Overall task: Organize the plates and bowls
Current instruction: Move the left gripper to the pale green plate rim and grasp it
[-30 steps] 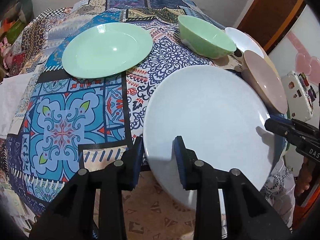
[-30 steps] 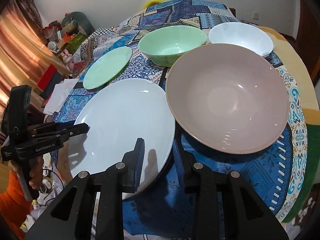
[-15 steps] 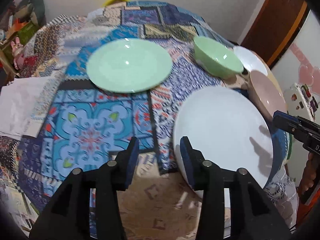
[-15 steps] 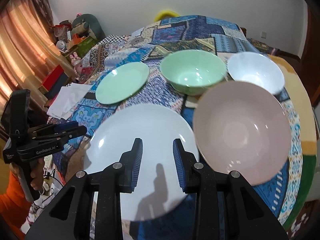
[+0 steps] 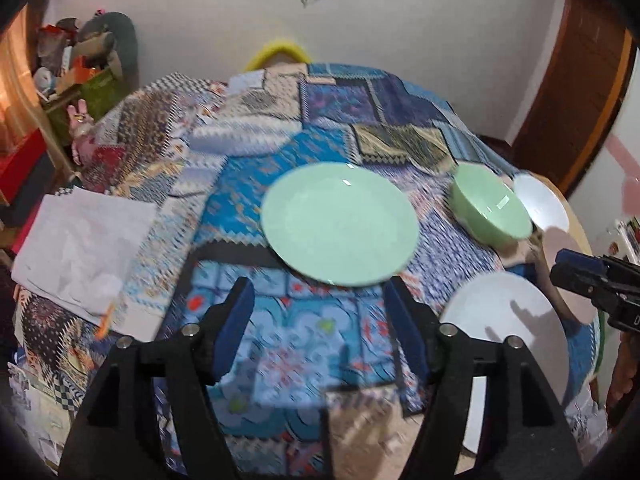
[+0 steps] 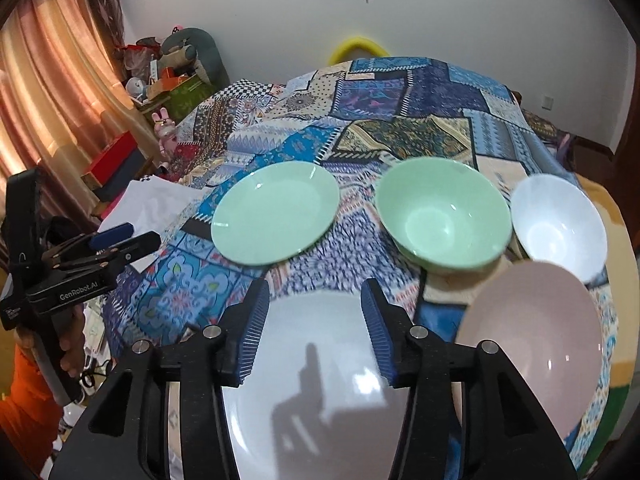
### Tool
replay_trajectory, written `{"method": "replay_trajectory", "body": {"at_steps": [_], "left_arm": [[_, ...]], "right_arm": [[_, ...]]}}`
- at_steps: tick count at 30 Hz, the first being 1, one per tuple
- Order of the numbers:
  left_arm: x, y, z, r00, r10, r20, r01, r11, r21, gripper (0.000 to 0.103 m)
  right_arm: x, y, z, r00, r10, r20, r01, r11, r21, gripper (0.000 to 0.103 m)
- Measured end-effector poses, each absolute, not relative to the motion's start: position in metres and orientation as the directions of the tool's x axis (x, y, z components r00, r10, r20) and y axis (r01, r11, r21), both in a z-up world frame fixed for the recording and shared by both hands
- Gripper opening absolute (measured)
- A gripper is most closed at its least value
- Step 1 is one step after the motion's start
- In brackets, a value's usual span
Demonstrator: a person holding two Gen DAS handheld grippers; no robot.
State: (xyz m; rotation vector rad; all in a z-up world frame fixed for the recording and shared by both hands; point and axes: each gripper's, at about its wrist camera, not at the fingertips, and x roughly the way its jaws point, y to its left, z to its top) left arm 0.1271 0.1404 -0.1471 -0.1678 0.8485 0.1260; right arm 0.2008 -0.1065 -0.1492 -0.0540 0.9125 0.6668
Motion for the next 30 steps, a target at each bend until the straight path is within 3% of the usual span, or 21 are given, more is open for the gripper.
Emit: {"method": "replay_trajectory", "body": {"at_steps": [3, 11, 26, 30], "left_arm": [[0.136, 0.151, -0.145, 0.665, 0.078, -0.743, -0.203, 0.976, -0.079, 0.081], [0.168, 0.177, -0.161, 0.632, 0.095, -0.769, -0.222, 0.973, -0.062, 0.082], [0.240, 0.213, -0.214, 0.567, 0.016, -0.824, -0.203, 0.972, -0.120, 0.082], [0.254, 0.211, -0.223, 0.569, 0.024, -0.822, -0.177, 0.980, -0.093, 0.071]], "right_arm": [[0.208, -0.093, -0.151, 0.421, 0.504, -0.754, -0.565, 0.796, 0.216, 0.045], [0.232, -0.062, -0.168, 0.398, 0.466, -0.790, -0.571, 0.800, 0.185, 0.045], [0.271, -0.027, -0.205, 0.333, 0.417, -0.846, -0.550, 0.815, 0.185, 0.045], [0.280, -0.022, -0.215, 0.315, 0.398, -0.862, -0.539, 0.822, 0.183, 0.043]]}}
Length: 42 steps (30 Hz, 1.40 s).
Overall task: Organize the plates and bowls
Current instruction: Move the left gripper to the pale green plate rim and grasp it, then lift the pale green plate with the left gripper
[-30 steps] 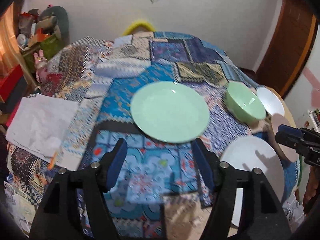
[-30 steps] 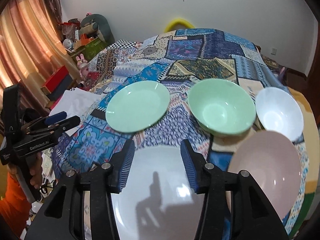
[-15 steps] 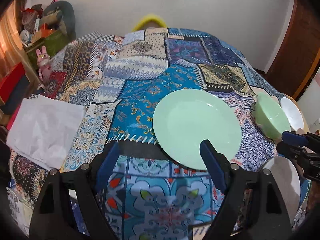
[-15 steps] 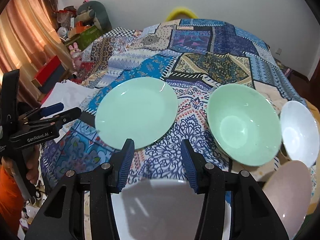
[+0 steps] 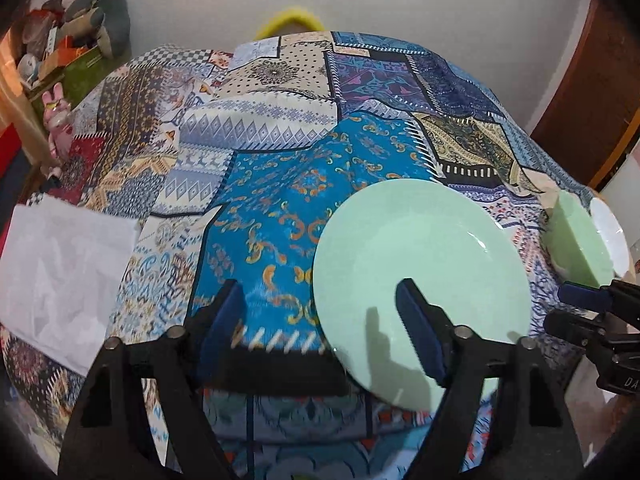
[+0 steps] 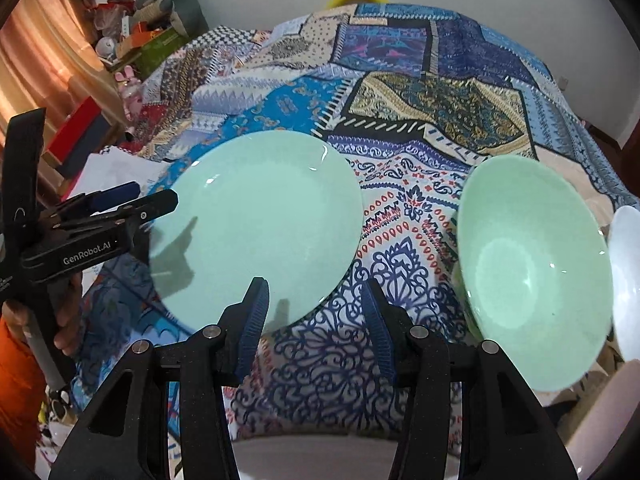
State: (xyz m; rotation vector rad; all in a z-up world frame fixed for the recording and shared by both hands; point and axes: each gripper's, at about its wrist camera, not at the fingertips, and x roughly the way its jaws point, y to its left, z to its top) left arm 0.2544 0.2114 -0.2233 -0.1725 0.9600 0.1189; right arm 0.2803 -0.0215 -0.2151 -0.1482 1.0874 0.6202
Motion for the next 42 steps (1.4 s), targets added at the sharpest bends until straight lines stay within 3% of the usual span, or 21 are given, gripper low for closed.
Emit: {"method": "replay_trajectory", "body": {"at_steps": [4, 6, 11, 24, 35, 42], "left_arm": [[0.268, 0.209, -0.234, 0.535, -0.009, -0.845, -0.129, 0.987, -0.092, 0.054], [0.272, 0.210, -0.239, 0.519, -0.014, -0.855, -0.121, 0.989, -0.090, 0.037], [0.281, 0.211, -0.245, 0.509, -0.046, -0.859, -0.094, 0.990, -0.109, 0.024], [0.239, 0.201, -0.240, 0.482, -0.050, -0.875, -0.037, 0.996, -0.078, 0.024], [0.187, 0.195, -0.235, 0.438, -0.147, -0.887, -0.043, 0.982, -0.184, 0.025], [0.193, 0.196, -0.238, 0.457, -0.127, -0.880, -0.054, 0.984, -0.170, 0.025]], "right_arm": [[0.291, -0.018, -0.221, 0.309, 0.387, -0.869, -0.527, 0.830, 0.182, 0.033], [0.295, -0.016, -0.225, 0.299, 0.387, -0.872, -0.524, 0.831, 0.188, 0.031], [0.298, -0.012, -0.232, 0.290, 0.375, -0.881, -0.531, 0.828, 0.178, 0.030], [0.286, -0.009, -0.233, 0.275, 0.361, -0.891, -0.588, 0.796, 0.142, 0.029], [0.277, -0.008, -0.234, 0.244, 0.352, -0.904, -0.616, 0.776, 0.135, 0.029], [0.277, -0.005, -0.236, 0.273, 0.333, -0.903, -0.614, 0.782, 0.103, 0.021]]}}
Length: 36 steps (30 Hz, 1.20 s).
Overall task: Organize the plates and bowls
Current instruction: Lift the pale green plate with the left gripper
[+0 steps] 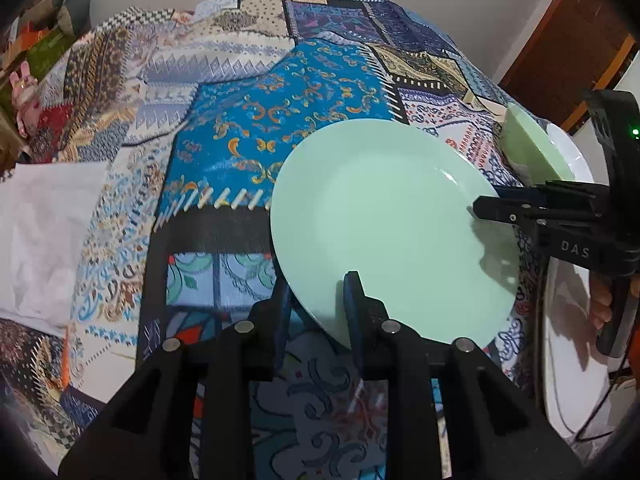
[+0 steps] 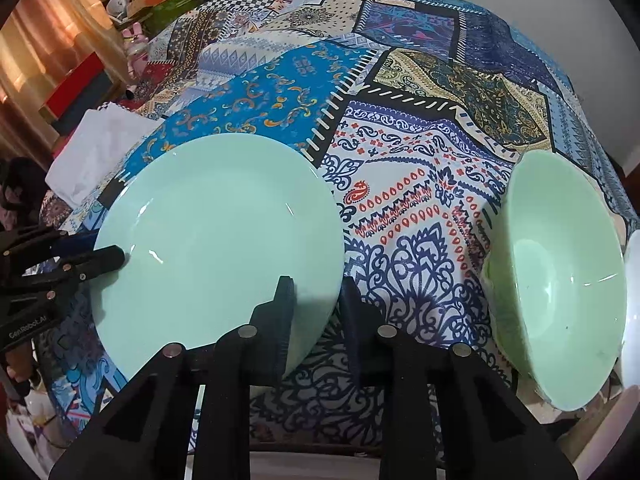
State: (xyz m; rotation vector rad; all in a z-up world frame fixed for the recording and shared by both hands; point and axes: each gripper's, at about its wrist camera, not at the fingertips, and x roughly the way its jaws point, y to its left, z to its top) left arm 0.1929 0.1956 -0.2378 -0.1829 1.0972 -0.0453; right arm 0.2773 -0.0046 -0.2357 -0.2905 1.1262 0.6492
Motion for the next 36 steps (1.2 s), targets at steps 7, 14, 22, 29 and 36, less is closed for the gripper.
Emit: {"method": "replay_trajectory", "body": {"at_steps": [7, 14, 22, 29, 36], "left_arm": [[0.191, 0.193, -0.237, 0.473, -0.107, -0.875, -0.055, 0.987, -0.151, 0.025], [0.179, 0.195, -0.227, 0.488, -0.117, -0.865, -0.073, 0.982, -0.174, 0.025], [0.165, 0.193, -0.208, 0.525, -0.112, -0.844, -0.080, 0.980, -0.180, 0.025], [0.149, 0.181, -0.183, 0.565, -0.102, -0.819, -0.072, 0.982, -0.173, 0.025], [0.131, 0.166, -0.158, 0.596, -0.100, -0.797, -0.056, 0.985, -0.166, 0.025]], "right_arm": [[0.278, -0.009, -0.233, 0.258, 0.362, -0.896, -0.591, 0.792, 0.150, 0.021], [0.266, -0.013, -0.223, 0.274, 0.389, -0.879, -0.595, 0.787, 0.163, 0.020], [0.254, -0.020, -0.202, 0.303, 0.421, -0.855, -0.600, 0.781, 0.172, 0.020], [0.239, -0.033, -0.181, 0.337, 0.442, -0.831, -0.603, 0.779, 0.171, 0.020], [0.224, -0.052, -0.163, 0.360, 0.463, -0.810, -0.600, 0.780, 0.179, 0.020]]}}
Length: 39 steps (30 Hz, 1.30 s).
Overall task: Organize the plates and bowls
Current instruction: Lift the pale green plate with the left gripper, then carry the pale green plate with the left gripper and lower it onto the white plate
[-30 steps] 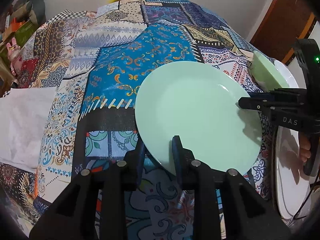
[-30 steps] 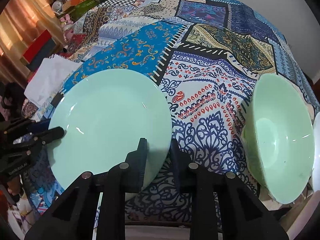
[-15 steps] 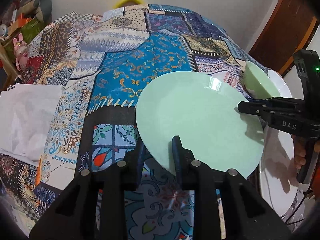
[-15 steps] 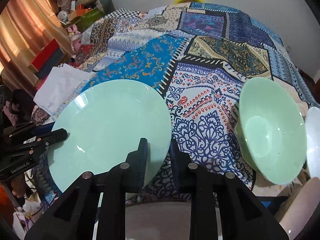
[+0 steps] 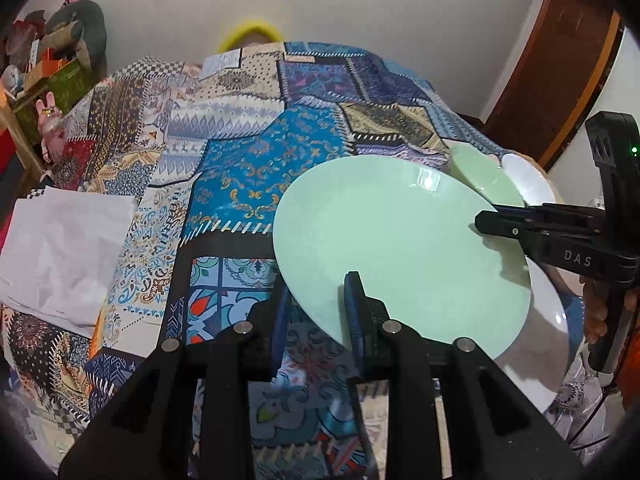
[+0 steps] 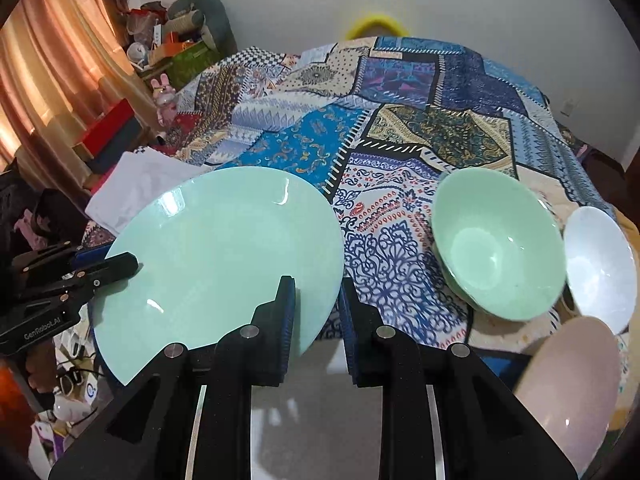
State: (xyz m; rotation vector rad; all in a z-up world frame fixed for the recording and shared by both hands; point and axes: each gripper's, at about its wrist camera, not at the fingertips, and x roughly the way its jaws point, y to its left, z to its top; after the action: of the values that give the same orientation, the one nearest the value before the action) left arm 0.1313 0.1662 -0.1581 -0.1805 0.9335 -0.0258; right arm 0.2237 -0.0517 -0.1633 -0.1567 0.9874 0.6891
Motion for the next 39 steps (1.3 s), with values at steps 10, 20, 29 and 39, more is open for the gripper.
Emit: {"method": "replay_trajectory", "body": {"at_steps": [10, 20, 29, 39], "left_arm": [[0.107, 0.137, -0.130, 0.623, -0.100, -0.776, -0.037, 0.987, -0.158, 0.025], [0.087, 0.100, -0.119, 0.621, -0.117, -0.775, -0.001, 0.989, -0.150, 0.025], [0.081, 0.074, -0.121, 0.609, -0.138, -0.781, 0.027, 0.988, -0.153, 0.025], [0.083, 0.056, -0.138, 0.560, -0.152, -0.814, 0.045, 0.987, -0.153, 0.025]], "right_arm": [[0.195, -0.087, -0.146, 0.387, 0.488, -0.782, -0.593, 0.781, 0.194, 0.020], [0.171, -0.123, -0.140, 0.425, 0.491, -0.760, -0.568, 0.799, 0.198, 0.020], [0.161, -0.149, -0.147, 0.424, 0.493, -0.760, -0.538, 0.812, 0.227, 0.020], [0.154, -0.169, -0.164, 0.403, 0.497, -0.768, -0.505, 0.821, 0.266, 0.020]]}}
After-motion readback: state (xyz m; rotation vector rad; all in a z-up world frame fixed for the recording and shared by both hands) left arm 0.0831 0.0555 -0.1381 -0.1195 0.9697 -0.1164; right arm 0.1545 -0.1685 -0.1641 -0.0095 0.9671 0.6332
